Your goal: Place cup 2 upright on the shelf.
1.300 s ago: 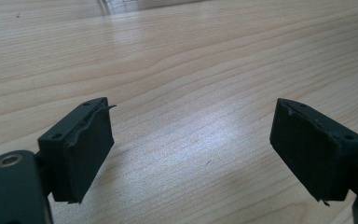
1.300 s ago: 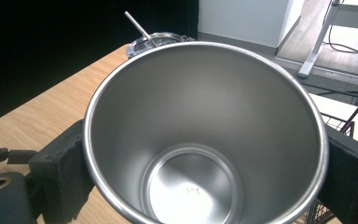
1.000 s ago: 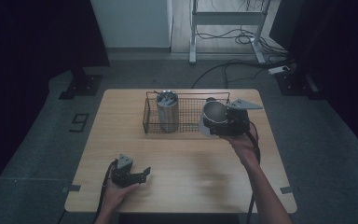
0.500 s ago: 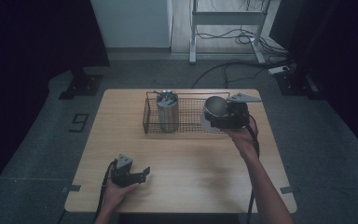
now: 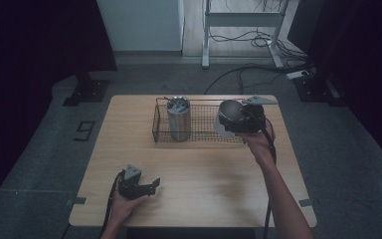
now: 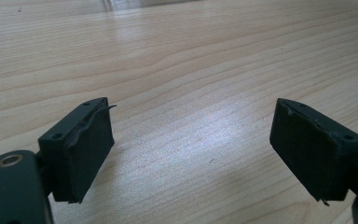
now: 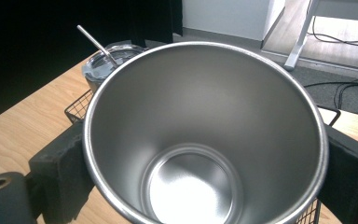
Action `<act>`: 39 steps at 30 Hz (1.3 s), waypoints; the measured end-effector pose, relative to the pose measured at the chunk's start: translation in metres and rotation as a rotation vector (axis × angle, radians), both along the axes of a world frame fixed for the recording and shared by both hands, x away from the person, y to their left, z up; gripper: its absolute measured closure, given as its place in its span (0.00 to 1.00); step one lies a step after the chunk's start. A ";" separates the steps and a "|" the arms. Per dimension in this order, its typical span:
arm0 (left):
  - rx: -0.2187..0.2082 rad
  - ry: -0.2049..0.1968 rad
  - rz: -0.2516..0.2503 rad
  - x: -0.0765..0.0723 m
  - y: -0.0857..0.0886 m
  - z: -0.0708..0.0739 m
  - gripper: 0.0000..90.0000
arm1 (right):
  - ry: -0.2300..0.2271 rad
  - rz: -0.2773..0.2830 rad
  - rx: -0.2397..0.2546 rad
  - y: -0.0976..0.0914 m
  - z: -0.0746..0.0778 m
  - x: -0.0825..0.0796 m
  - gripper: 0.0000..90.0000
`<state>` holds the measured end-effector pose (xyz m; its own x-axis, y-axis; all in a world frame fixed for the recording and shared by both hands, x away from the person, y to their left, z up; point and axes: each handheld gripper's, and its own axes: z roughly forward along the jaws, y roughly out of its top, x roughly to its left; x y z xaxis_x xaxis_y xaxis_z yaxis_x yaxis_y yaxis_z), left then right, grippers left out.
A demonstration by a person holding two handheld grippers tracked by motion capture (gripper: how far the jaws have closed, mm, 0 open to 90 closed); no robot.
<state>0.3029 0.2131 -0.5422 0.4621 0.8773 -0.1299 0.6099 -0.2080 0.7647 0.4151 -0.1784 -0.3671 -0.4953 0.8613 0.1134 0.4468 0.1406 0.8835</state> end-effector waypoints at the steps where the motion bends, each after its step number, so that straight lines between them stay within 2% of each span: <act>1: 0.001 0.001 0.000 0.000 0.000 0.000 0.15 | 0.000 -0.001 0.000 0.000 0.000 0.001 0.08; 23: 0.001 0.008 0.000 0.001 0.001 -0.001 0.16 | 0.008 -0.015 -0.020 -0.001 -0.005 0.025 0.08; 39: -0.003 0.011 0.001 0.001 0.003 -0.001 0.16 | 0.025 -0.031 -0.038 0.003 -0.011 0.054 0.08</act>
